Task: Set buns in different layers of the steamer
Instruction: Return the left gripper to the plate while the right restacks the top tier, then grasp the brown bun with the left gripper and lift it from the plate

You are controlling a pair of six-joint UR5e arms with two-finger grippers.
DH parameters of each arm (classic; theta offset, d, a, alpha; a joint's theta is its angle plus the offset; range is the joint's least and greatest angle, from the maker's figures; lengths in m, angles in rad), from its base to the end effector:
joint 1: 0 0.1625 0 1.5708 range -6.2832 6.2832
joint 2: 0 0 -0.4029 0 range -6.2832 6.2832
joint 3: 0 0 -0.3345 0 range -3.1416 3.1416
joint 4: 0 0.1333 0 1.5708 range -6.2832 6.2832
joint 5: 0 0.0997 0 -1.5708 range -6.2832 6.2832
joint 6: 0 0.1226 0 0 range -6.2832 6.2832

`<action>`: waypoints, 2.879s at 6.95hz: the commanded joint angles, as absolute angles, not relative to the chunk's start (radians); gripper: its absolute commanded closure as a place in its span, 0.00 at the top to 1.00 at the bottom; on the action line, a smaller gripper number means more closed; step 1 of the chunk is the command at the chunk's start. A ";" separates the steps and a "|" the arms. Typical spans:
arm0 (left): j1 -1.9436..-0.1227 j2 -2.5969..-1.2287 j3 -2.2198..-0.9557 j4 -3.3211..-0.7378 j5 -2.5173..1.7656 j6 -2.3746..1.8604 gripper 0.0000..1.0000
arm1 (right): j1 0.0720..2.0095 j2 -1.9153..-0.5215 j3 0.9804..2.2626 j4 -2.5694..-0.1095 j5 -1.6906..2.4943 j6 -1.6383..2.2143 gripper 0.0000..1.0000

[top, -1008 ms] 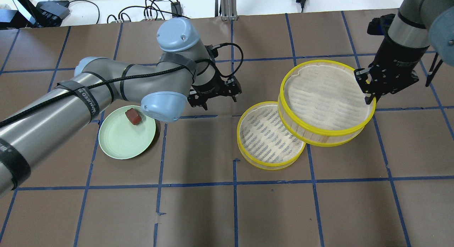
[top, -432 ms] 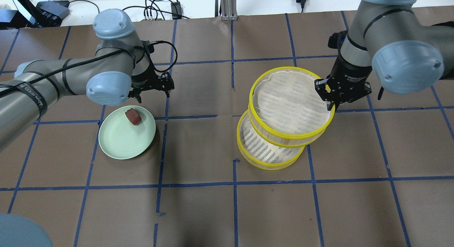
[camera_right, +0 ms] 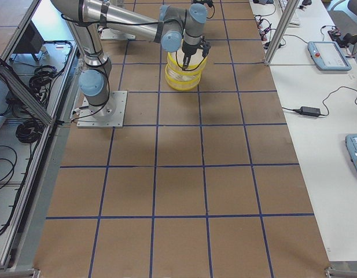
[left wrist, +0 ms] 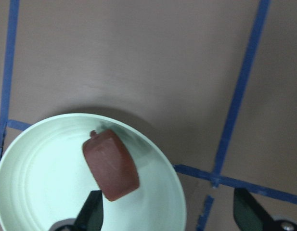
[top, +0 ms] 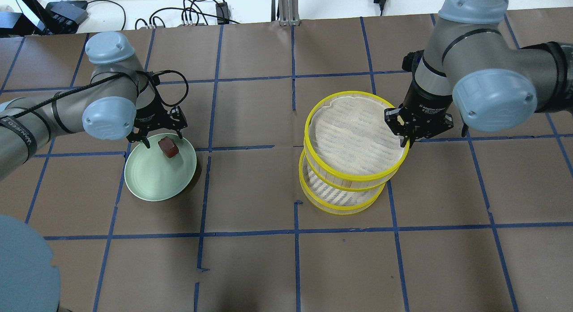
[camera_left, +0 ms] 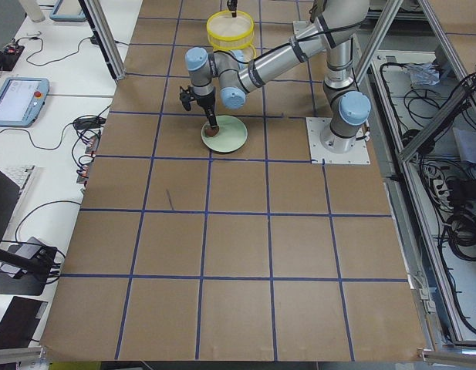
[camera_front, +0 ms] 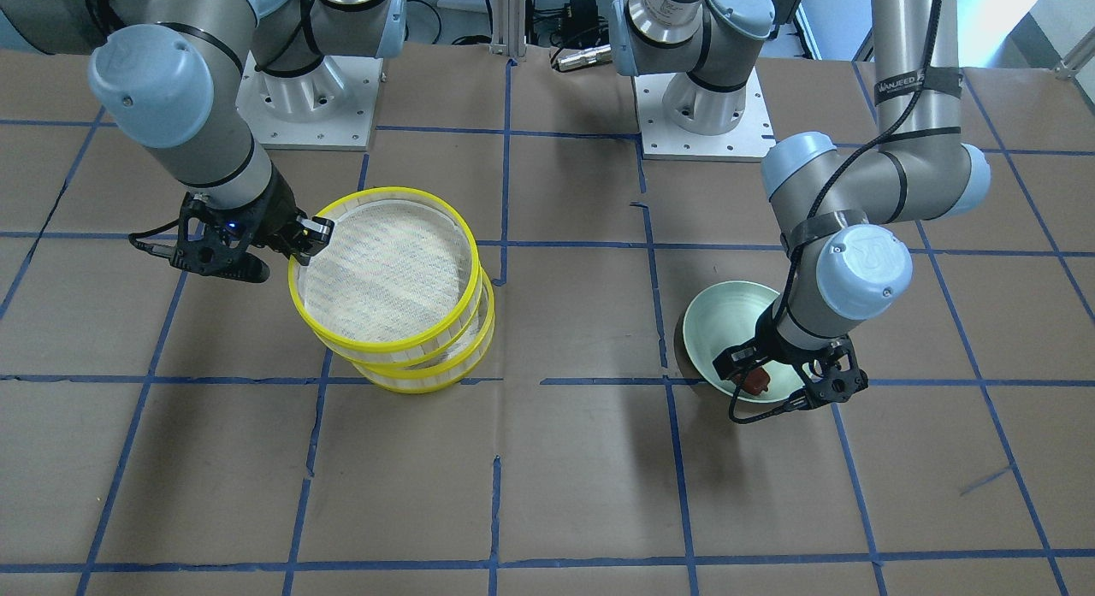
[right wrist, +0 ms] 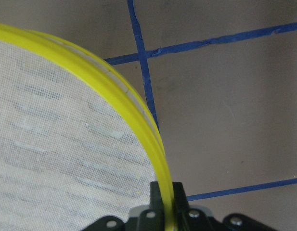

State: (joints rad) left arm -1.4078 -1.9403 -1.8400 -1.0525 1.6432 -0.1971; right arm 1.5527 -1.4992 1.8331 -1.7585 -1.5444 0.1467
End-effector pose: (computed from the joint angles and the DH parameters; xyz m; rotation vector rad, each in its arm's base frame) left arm -0.0419 -0.5119 0.2054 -0.5417 3.0135 0.1826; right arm 0.1288 -0.4280 0.3190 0.2595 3.1054 0.2304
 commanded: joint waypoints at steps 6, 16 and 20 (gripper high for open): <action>-1.396 -1.936 -1.813 -1.060 1.643 -0.157 0.11 | 1.562 -1.499 1.905 -1.828 -1.560 0.137 0.09; -1.399 -1.905 -1.764 -1.104 1.643 -0.135 0.12 | 1.600 -1.460 2.008 -2.043 -1.568 0.217 0.08; -1.399 -1.907 -1.764 -1.104 1.641 -0.135 0.12 | 1.618 -1.460 2.009 -2.034 -1.582 0.210 0.09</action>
State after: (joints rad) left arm -1.3990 -1.9066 -1.7641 -1.1045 1.6419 -0.1348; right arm 1.6048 -1.4605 2.0076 -2.0373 -1.5794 0.2143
